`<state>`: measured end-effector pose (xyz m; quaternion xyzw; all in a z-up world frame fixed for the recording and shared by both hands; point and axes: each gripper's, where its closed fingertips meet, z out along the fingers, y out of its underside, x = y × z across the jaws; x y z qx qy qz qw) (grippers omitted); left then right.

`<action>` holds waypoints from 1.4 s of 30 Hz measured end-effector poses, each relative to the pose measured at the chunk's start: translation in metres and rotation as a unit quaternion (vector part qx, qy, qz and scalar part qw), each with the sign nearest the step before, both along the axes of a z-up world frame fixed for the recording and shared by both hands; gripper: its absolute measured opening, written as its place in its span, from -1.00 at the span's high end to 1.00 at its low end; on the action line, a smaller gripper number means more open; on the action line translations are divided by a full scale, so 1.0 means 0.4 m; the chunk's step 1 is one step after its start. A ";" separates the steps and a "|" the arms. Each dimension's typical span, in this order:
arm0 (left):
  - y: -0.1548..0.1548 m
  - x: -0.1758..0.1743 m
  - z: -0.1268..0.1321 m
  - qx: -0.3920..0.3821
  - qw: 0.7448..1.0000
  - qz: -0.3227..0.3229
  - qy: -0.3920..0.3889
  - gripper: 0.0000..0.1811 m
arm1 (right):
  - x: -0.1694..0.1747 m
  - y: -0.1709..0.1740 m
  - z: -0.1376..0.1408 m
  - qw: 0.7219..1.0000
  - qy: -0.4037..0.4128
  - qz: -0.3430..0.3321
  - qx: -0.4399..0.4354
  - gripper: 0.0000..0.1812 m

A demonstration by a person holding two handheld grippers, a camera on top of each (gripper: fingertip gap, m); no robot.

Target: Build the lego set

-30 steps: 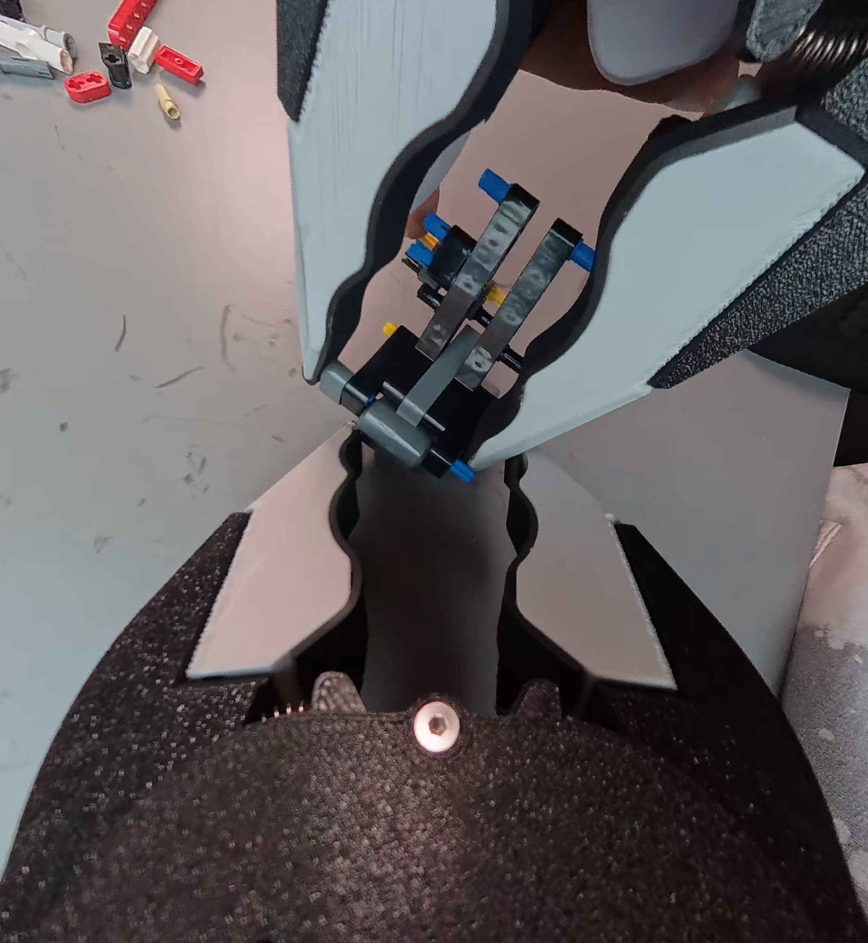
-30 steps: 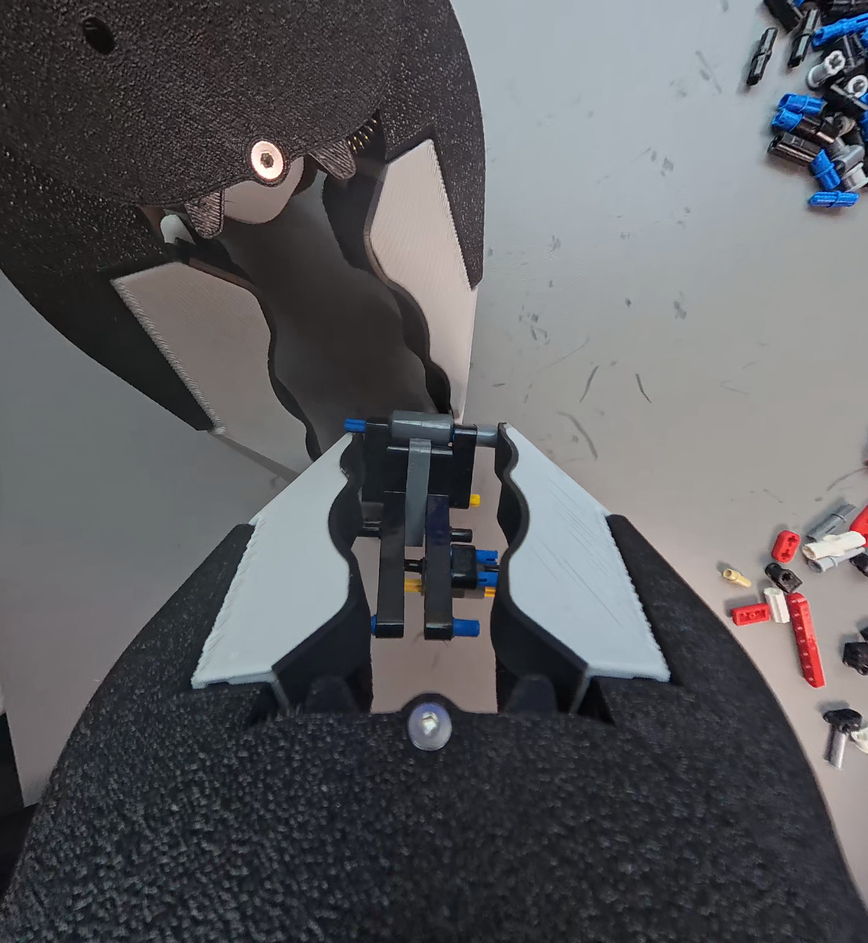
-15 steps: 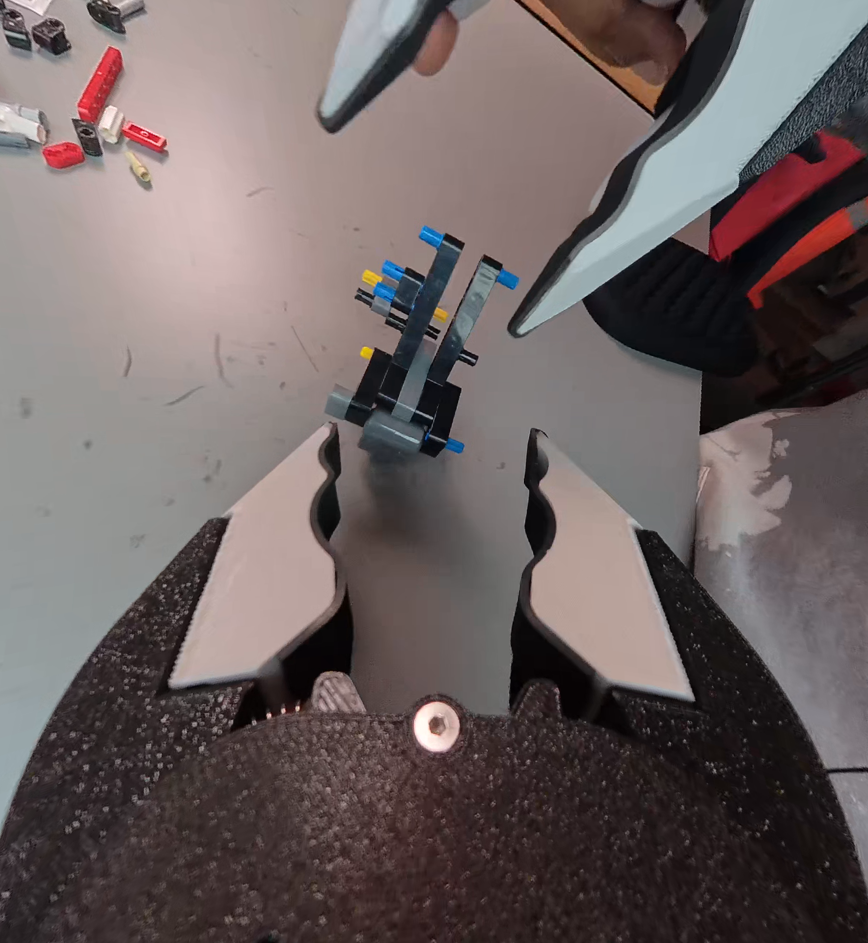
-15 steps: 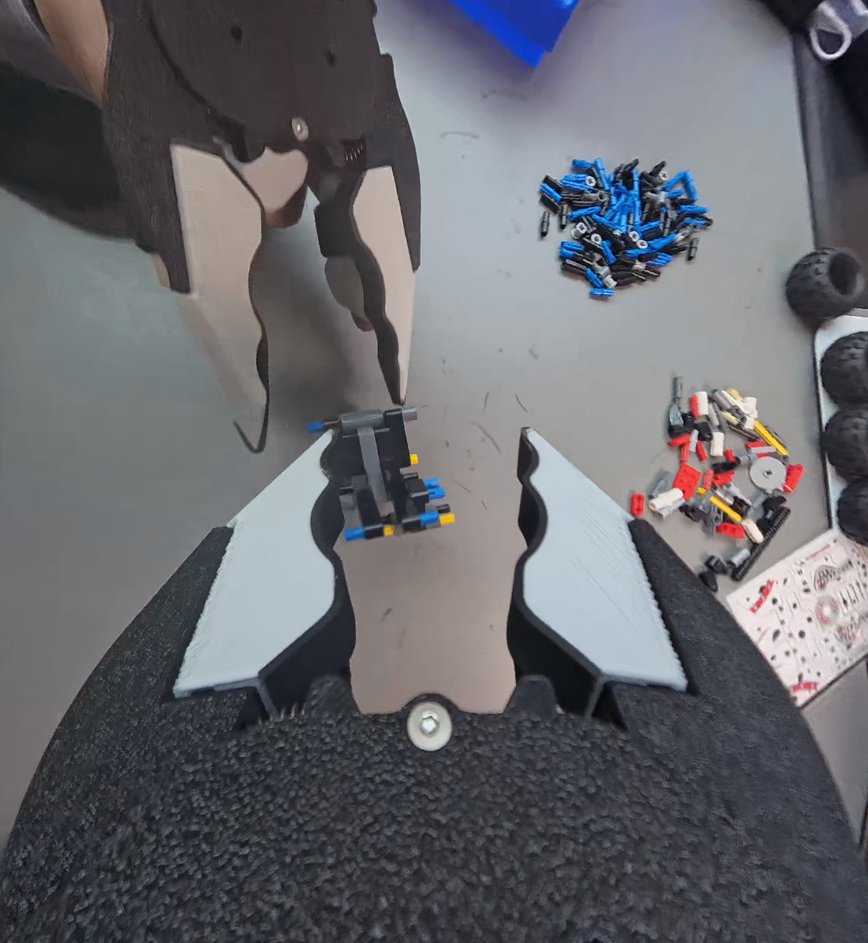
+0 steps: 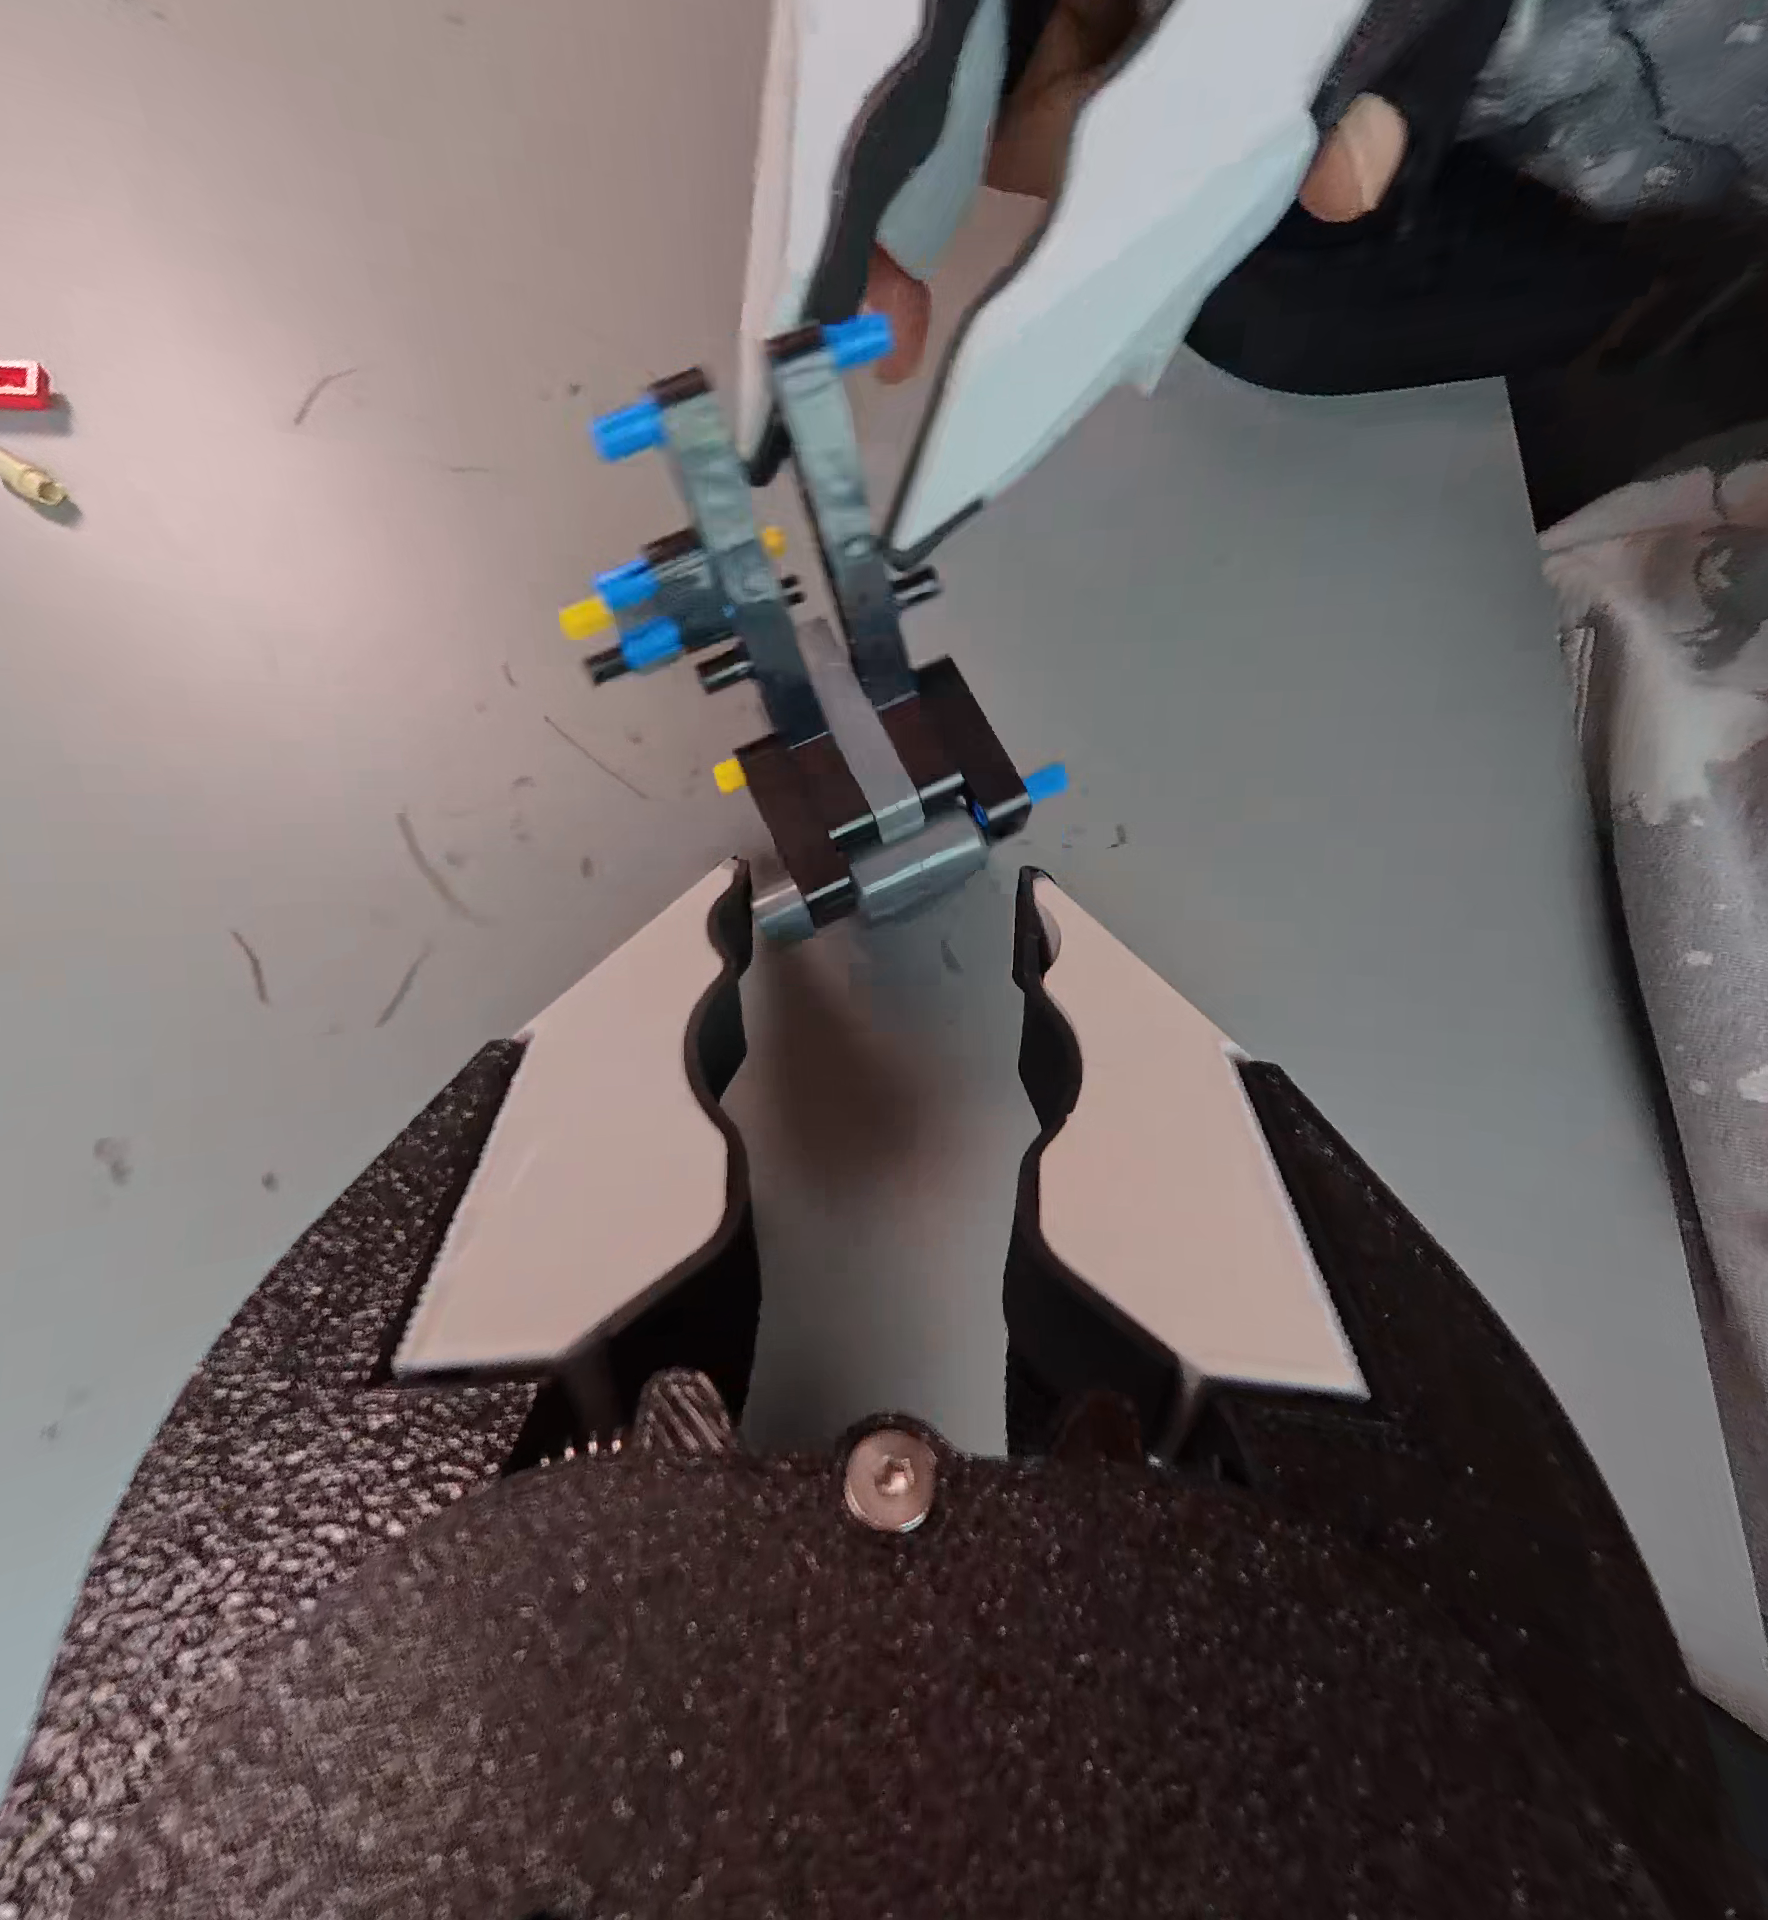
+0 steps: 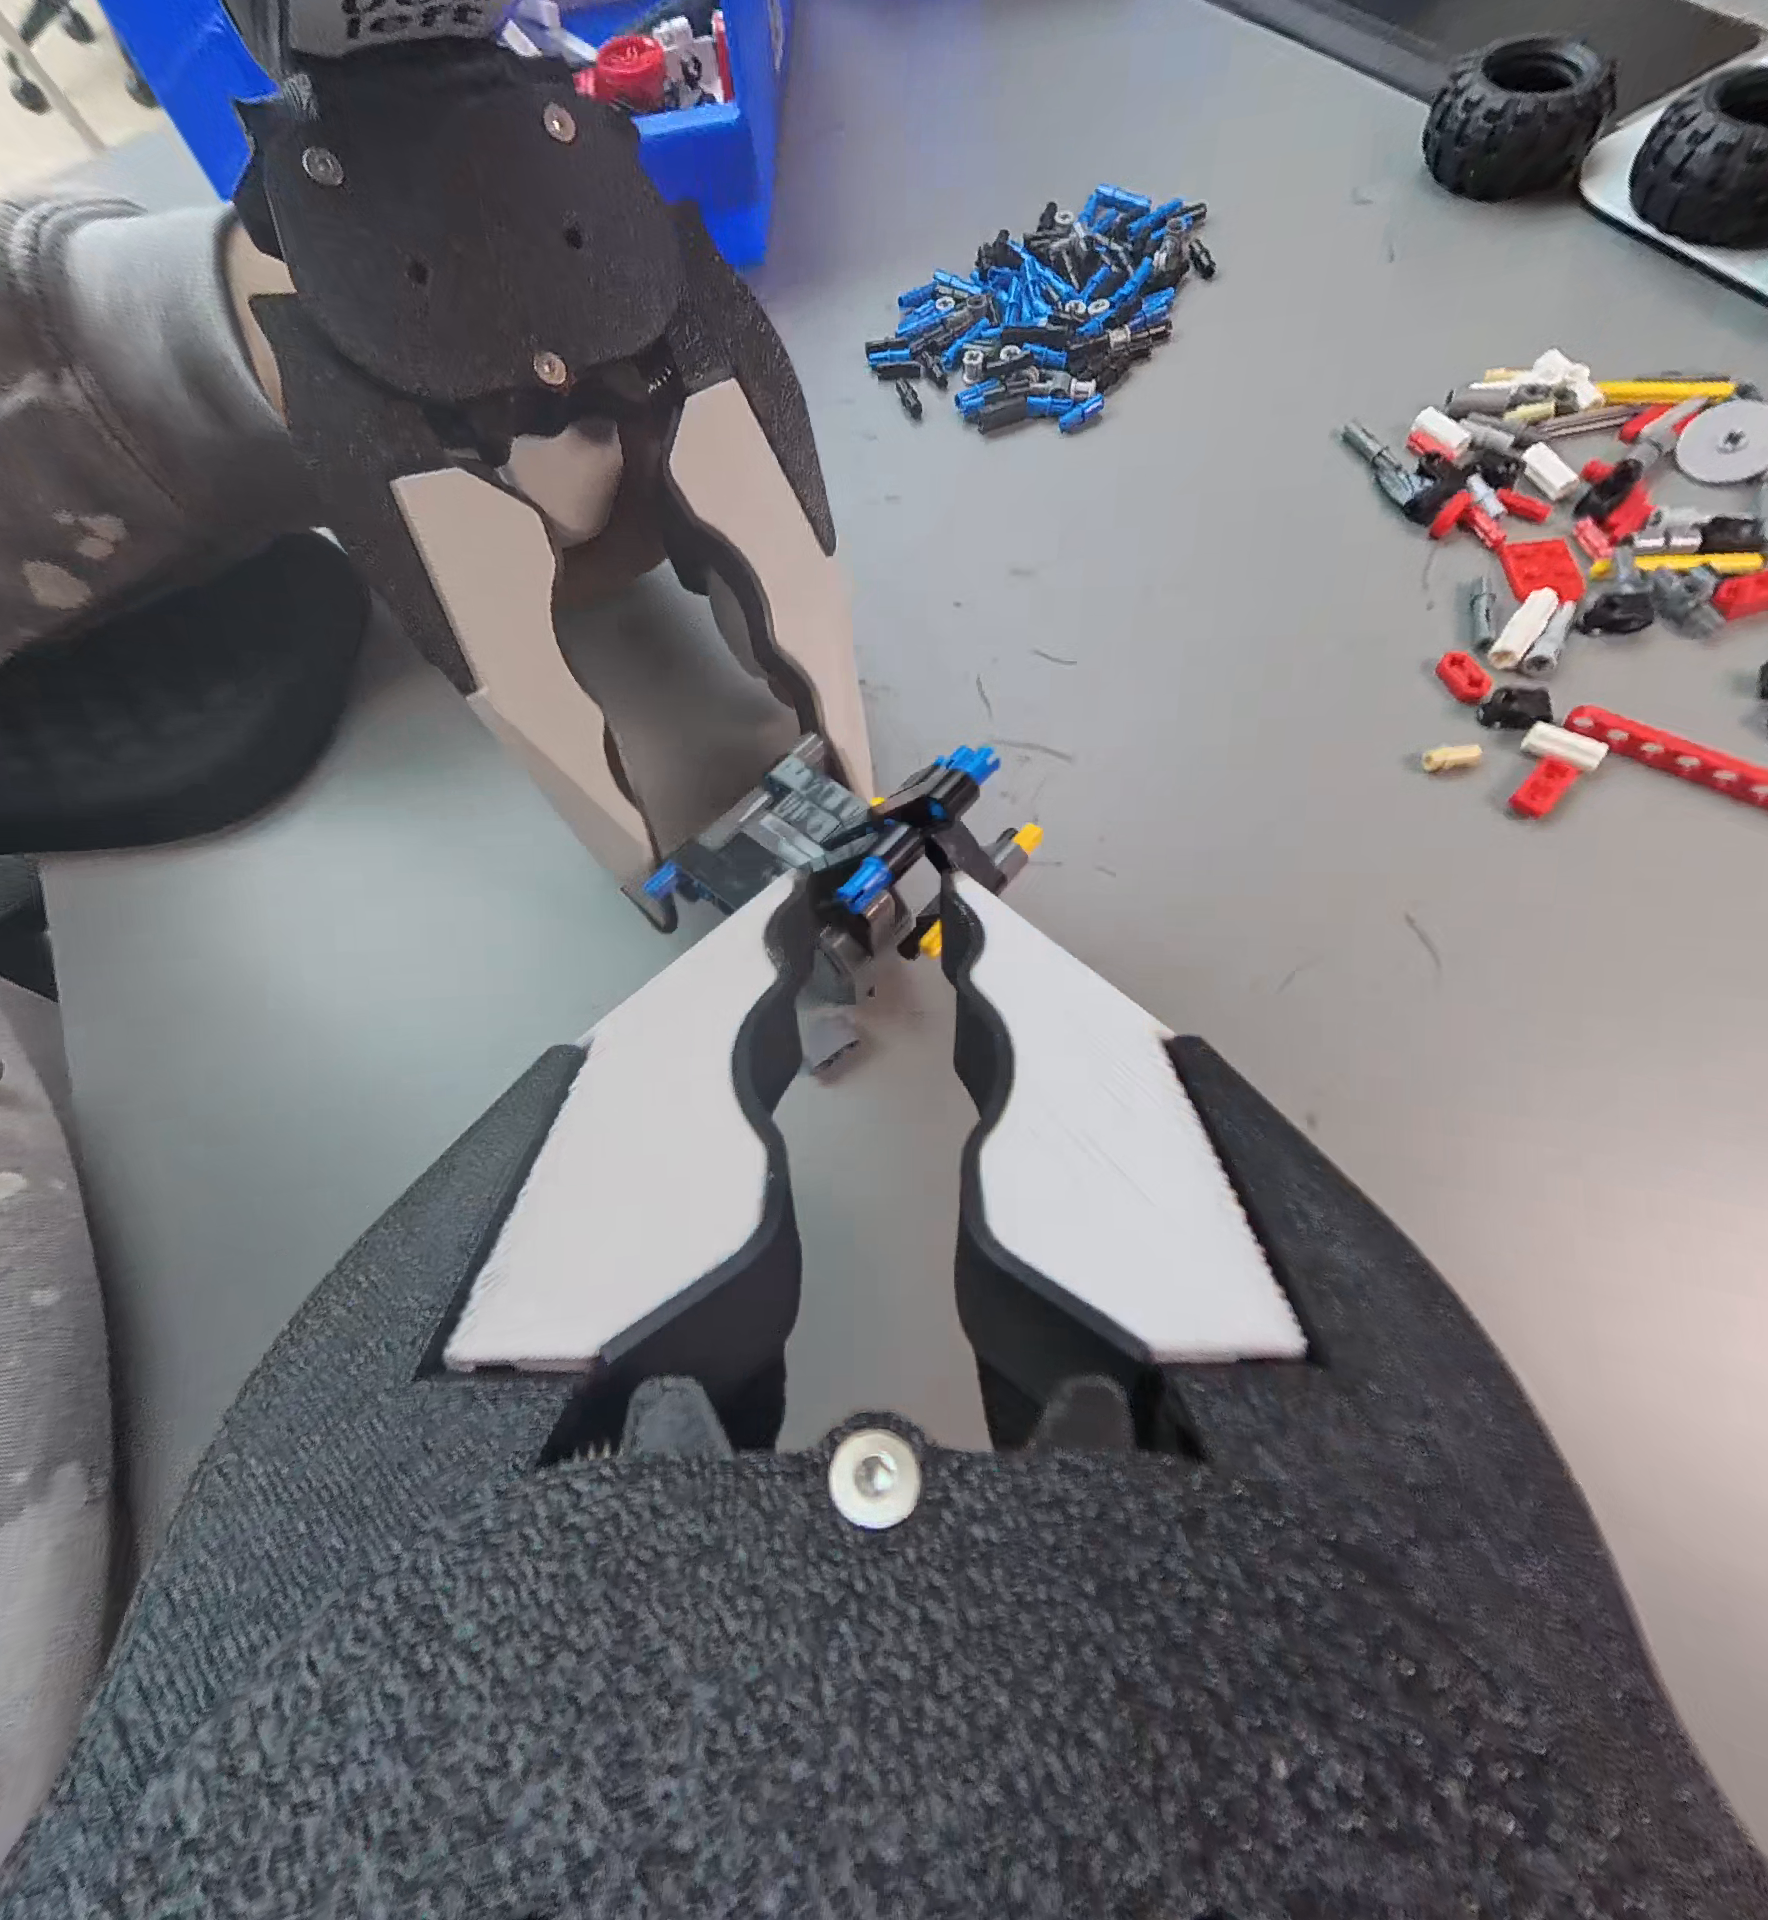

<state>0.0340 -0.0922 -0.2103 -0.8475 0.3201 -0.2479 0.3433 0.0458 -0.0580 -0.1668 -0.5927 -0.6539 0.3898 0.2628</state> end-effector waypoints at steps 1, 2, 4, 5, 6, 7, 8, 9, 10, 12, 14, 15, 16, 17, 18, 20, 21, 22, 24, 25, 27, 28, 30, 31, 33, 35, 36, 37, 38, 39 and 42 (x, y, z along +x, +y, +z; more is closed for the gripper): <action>-0.007 0.006 0.002 0.004 1.000 -0.003 -0.001 0.48 | -0.010 0.011 0.003 1.000 0.006 0.017 0.008 0.78; -0.015 0.011 0.005 0.010 1.000 -0.006 -0.003 0.49 | -0.018 0.024 0.001 0.999 0.009 0.039 0.025 0.79; -0.027 0.012 0.007 0.017 1.000 -0.001 -0.006 0.52 | -0.036 0.052 -0.007 0.995 0.016 0.076 0.067 0.78; -0.029 0.008 0.009 0.019 1.000 0.008 -0.008 0.52 | -0.044 0.056 -0.009 0.993 0.021 0.092 0.074 0.78; -0.027 0.002 0.011 0.021 1.000 0.020 -0.010 0.54 | -0.048 0.049 -0.007 0.992 0.024 0.111 0.064 0.77; -0.028 -0.003 0.014 0.021 0.999 0.029 -0.014 0.56 | -0.052 0.038 -0.003 0.991 0.027 0.124 0.046 0.73; -0.031 -0.006 0.017 0.019 0.999 0.034 -0.017 0.58 | -0.052 0.027 0.003 0.990 0.031 0.137 0.029 0.69; -0.034 -0.008 0.021 0.020 0.999 0.037 -0.019 0.61 | -0.051 0.019 0.008 0.988 0.035 0.146 0.016 0.64; -0.035 -0.010 0.024 0.024 0.999 0.041 -0.020 0.65 | -0.046 0.013 0.010 0.987 0.037 0.154 0.007 0.61; -0.032 -0.013 0.024 0.030 0.998 0.051 -0.014 0.72 | -0.030 0.006 0.009 0.987 0.023 0.161 -0.004 0.52; -0.025 -0.012 0.024 0.033 0.998 0.059 -0.008 0.82 | -0.005 -0.025 0.006 0.983 0.008 0.183 -0.008 0.41; -0.025 -0.008 0.023 0.030 0.998 0.057 -0.006 0.83 | 0.006 -0.040 -0.005 0.981 -0.002 0.195 0.007 0.36; -0.026 -0.003 0.021 0.029 0.998 0.054 -0.002 0.86 | 0.008 -0.044 -0.023 0.979 -0.010 0.198 0.041 0.30; -0.025 0.002 0.020 0.031 0.998 0.051 0.004 0.89 | 0.004 -0.044 -0.042 0.977 -0.015 0.198 0.080 0.25; -0.024 0.006 0.019 0.035 0.998 0.048 0.009 0.89 | -0.002 -0.045 -0.059 0.974 -0.022 0.197 0.110 0.19; -0.029 0.012 0.020 0.034 0.999 0.039 0.014 0.85 | -0.016 -0.053 -0.086 0.968 -0.040 0.203 0.145 0.12; -0.033 0.012 0.022 0.032 0.999 0.037 0.015 0.81 | -0.018 -0.057 -0.102 0.963 -0.056 0.211 0.158 0.13; -0.038 0.010 0.024 0.029 0.999 0.036 0.014 0.76 | -0.022 -0.056 -0.116 0.957 -0.067 0.219 0.176 0.24; -0.053 0.002 0.031 0.024 0.999 0.035 0.009 0.69 | -0.030 -0.060 -0.120 0.952 -0.057 0.237 0.185 0.38; -0.056 -0.003 0.039 0.029 0.999 0.038 0.004 0.68 | -0.032 -0.059 -0.116 0.956 -0.051 0.239 0.166 0.38; -0.057 -0.010 0.065 0.044 0.998 0.047 -0.017 0.68 | -0.043 -0.056 -0.078 0.969 0.003 0.230 0.092 0.41; -0.051 -0.013 0.082 0.054 0.996 0.057 -0.030 0.68 | -0.046 -0.059 -0.043 0.973 0.038 0.224 0.032 0.41; -0.030 -0.012 0.126 0.079 0.992 0.077 -0.066 0.68 | -0.051 -0.049 0.039 0.969 0.116 0.207 -0.065 0.41; -0.020 -0.009 0.147 0.091 0.989 0.086 -0.084 0.69 | -0.053 -0.038 0.078 0.964 0.154 0.195 -0.099 0.41; -0.004 -0.007 0.178 0.107 0.983 0.101 -0.106 0.69 | -0.053 -0.025 0.120 0.953 0.185 0.187 -0.150 0.41; 0.009 -0.005 0.220 0.133 0.975 0.116 -0.137 0.69 | -0.054 -0.020 0.146 0.942 0.212 0.179 -0.189 0.41; 0.011 -0.002 0.245 0.146 0.969 0.120 -0.159 0.69 | -0.055 -0.020 0.156 0.935 0.221 0.176 -0.213 0.42; 0.011 0.004 0.267 0.155 0.964 0.122 -0.179 0.72 | -0.059 -0.020 0.163 0.930 0.229 0.169 -0.232 0.42; 0.011 0.006 0.283 0.160 0.960 0.125 -0.195 0.75 | -0.063 -0.020 0.165 0.927 0.234 0.164 -0.243 0.42; 0.011 0.007 0.293 0.163 0.956 0.130 -0.204 0.80 | -0.067 -0.022 0.164 0.926 0.235 0.161 -0.246 0.42; 0.015 0.000 0.296 0.165 0.953 0.144 -0.208 0.90 | -0.073 -0.028 0.169 0.926 0.237 0.165 -0.244 0.42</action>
